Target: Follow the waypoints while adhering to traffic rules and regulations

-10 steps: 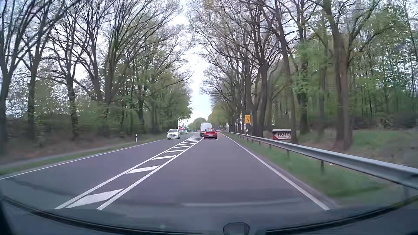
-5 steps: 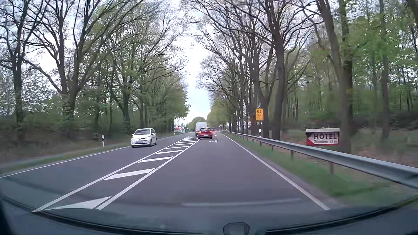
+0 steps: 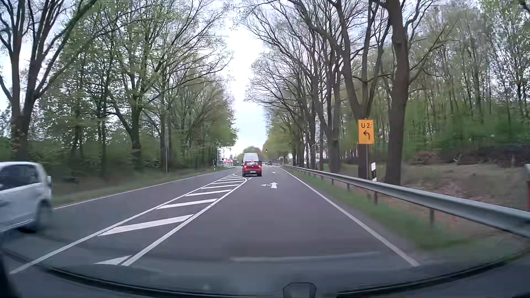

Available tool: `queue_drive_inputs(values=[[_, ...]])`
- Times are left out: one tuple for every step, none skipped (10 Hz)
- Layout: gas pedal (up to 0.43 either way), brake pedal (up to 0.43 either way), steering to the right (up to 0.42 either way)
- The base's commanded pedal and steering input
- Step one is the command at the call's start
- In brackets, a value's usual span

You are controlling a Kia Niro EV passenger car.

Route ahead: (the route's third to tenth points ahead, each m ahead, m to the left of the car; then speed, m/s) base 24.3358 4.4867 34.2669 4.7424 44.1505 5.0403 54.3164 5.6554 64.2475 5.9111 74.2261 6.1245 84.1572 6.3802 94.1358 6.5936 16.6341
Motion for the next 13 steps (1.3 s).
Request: queue_drive_inputs(values=[[0.0, 0.226, -0.007], [0.0, 0.226, -0.009], [0.0, 0.232, -0.011], [0.0, 0.238, -0.012], [0.0, 0.244, -0.014], [0.0, 0.244, -0.016], [0.0, 0.244, -0.019], [0.0, 0.244, -0.022], [0.0, 0.25, -0.023], [0.0, 0.244, -0.025], [0.0, 0.25, -0.027], [0.0, 0.244, -0.027], [0.0, 0.244, -0.027]])
